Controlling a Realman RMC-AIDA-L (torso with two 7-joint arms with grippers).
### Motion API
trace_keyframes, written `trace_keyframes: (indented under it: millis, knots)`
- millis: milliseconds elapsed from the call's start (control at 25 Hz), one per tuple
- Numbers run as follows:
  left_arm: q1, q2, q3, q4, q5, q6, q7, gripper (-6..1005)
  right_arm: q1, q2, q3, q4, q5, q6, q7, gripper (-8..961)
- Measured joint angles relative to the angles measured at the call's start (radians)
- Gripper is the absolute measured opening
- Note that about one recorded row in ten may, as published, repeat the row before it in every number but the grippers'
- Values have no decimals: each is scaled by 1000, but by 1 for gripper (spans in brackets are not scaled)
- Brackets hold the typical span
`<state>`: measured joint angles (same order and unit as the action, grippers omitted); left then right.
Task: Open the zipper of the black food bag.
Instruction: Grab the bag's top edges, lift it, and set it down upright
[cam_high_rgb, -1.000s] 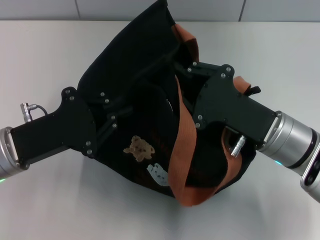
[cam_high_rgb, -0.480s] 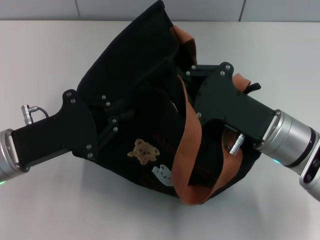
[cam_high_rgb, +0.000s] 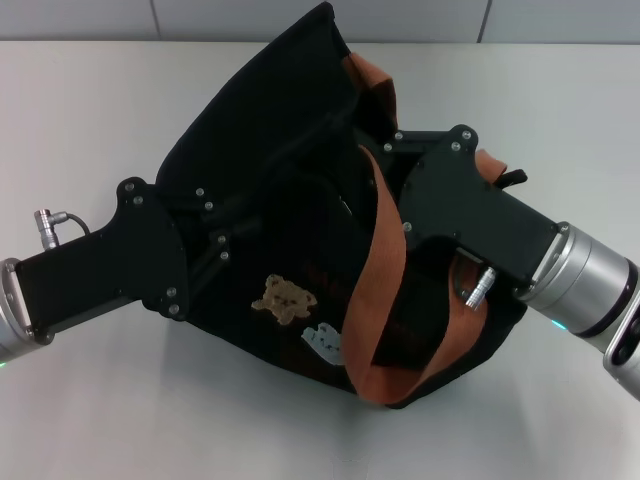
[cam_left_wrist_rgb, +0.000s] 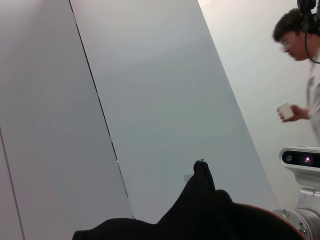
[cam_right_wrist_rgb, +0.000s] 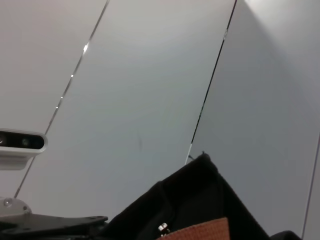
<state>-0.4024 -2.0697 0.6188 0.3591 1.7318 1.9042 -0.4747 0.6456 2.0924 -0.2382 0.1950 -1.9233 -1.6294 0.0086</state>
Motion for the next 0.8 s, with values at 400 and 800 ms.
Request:
trace_keyframes:
  millis: [400, 800]
  knots:
    - [2, 2, -14, 8, -3, 0, 1, 98, -23, -4, 8, -45, -1, -25, 104, 16]
    - [-11, 2, -15, 9, -11, -17, 1, 98, -34, -7, 29, -114, 0, -106, 496, 146]
